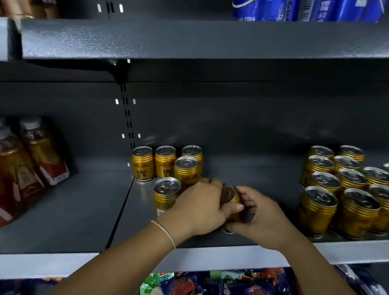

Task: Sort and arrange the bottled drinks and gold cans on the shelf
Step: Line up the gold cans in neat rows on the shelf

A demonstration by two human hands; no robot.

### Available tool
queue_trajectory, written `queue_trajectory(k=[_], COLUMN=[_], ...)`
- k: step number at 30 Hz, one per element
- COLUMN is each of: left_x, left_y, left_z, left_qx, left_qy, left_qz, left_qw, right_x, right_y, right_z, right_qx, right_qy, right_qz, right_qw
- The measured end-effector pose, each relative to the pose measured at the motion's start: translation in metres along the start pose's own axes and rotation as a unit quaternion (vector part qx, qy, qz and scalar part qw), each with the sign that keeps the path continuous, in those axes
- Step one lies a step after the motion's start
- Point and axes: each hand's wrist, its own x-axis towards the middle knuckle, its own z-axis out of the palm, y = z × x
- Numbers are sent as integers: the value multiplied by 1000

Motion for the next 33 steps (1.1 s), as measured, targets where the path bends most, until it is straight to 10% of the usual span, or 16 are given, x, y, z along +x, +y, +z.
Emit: queue_trajectory(k=[13, 18, 26, 33], left_x=[-22, -31, -42, -52], left_y=[-30, -87, -171, -190], left_z=[-19, -29, -12, -3], left_qx=[-113, -163, -296, -266], left_qy=[153, 261, 192, 109], left_qz=[78, 7, -143, -74], left_qw=[979, 952, 925, 955], right_x=[-2, -2, 35, 53], right_y=[-17, -68, -76, -80], right_z=[30, 53, 115, 147], right_qx=[-81, -149, -51, -45], right_qy=[140, 343, 47, 106], right_qz=[54, -169, 71, 80], right_qw=[985, 912, 995, 990])
